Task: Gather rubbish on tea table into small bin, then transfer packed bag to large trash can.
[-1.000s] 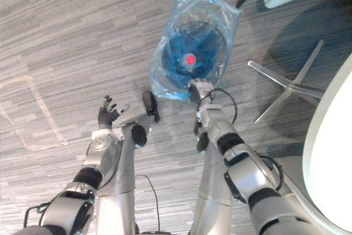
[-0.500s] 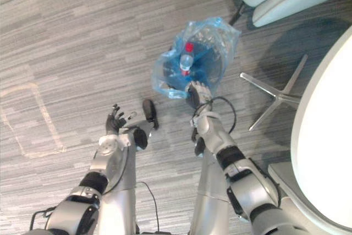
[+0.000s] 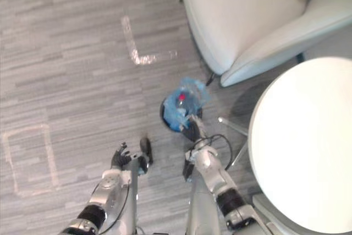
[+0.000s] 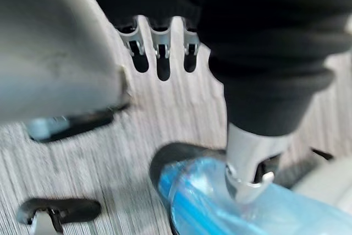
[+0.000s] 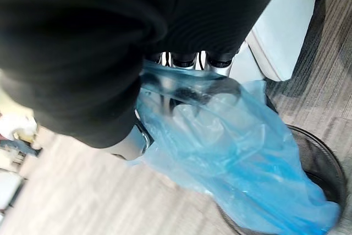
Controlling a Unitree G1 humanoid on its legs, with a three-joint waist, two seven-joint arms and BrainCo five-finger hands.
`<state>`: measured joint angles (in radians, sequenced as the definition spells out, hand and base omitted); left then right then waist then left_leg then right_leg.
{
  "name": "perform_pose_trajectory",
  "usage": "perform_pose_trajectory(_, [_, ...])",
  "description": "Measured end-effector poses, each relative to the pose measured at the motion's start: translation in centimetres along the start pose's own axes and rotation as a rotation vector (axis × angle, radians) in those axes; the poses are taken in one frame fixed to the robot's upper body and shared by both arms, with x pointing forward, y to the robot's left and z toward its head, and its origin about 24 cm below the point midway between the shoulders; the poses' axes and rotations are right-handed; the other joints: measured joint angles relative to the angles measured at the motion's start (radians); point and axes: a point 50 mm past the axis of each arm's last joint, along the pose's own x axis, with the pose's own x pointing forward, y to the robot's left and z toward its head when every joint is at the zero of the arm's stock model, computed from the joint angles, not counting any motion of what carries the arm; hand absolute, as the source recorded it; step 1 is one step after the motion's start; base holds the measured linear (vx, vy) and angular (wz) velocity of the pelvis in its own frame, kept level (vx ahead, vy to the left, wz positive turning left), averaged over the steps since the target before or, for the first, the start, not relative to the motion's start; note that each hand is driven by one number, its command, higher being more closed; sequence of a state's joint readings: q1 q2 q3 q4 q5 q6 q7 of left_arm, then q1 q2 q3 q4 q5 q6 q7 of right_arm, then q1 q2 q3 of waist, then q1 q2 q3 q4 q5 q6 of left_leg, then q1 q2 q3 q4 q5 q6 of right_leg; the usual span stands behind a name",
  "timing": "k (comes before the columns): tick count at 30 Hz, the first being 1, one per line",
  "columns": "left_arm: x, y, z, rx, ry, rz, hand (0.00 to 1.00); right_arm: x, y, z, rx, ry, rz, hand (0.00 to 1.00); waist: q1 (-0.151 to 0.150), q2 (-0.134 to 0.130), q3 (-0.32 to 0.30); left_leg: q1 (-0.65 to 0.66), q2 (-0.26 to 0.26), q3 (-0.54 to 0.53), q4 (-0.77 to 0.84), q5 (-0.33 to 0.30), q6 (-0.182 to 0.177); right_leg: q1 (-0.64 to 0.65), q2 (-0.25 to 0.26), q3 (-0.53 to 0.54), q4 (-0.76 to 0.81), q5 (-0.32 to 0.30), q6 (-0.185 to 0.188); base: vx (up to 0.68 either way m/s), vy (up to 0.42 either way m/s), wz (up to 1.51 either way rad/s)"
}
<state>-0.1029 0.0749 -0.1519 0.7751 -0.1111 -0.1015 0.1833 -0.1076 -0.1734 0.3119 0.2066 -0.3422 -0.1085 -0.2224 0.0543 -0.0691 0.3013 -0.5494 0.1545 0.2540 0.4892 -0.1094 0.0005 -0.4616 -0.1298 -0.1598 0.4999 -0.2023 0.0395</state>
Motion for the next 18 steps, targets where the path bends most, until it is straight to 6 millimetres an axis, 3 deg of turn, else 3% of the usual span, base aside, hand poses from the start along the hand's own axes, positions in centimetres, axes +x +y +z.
perform_pose_trajectory(2, [-1.1, 0.0, -2.7, 0.046, 0.081, -0.024, 0.0, -1.7, 0.8, -1.1, 0.082, 0.058, 0.031, 1.0, -0.008, -0.006, -0.09, 0.112, -0.022, -0.004, -0.111, 0.028, -0.013, 0.119, 0.011, -0.006, -0.137, 0.037, 0.01, 0.23, 0.001, 0.04])
perform_pose_trajectory(4, [-1.6, 0.0, -3.8, 0.104, 0.113, -0.051, 0.0, -2.0, 0.5, -1.7, 0.112, 0.08, 0.051, 1.0, -0.021, -0.005, -0.149, 0.188, -0.045, -0.005, -0.207, 0.065, -0.015, 0.201, 0.017, -0.008, -0.25, 0.078, 0.017, 0.2, 0.004, 0.07])
perform_pose_trajectory(7, [-1.8, 0.3, -3.8, 0.188, 0.097, -0.075, 0.0, -1.7, -0.8, -1.5, 0.139, 0.06, 0.048, 1.0, -0.023, 0.002, -0.18, 0.273, -0.065, -0.01, -0.277, 0.087, -0.007, 0.306, 0.026, -0.007, -0.363, 0.126, 0.024, 0.16, 0.011, -0.05])
perform_pose_trajectory(12, [-2.3, 0.5, -0.3, 0.253, -0.099, -0.129, 0.0, -1.7, -2.0, -1.0, 0.235, 0.012, 0.089, 1.0, -0.024, 0.021, -0.221, 0.347, -0.091, -0.023, -0.354, 0.116, -0.008, 0.376, 0.024, 0.005, -0.442, 0.158, 0.029, 0.06, 0.013, -0.06])
perform_pose_trajectory(18, [-4.0, -1.6, 3.7, 0.26, -0.323, -0.228, 0.0, -1.7, -2.5, -0.4, 0.375, -0.021, 0.14, 1.0, -0.031, 0.041, -0.238, 0.438, -0.111, -0.063, -0.495, 0.174, -0.023, 0.393, 0.025, 0.027, -0.444, 0.162, 0.027, -0.04, 0.0, -0.07])
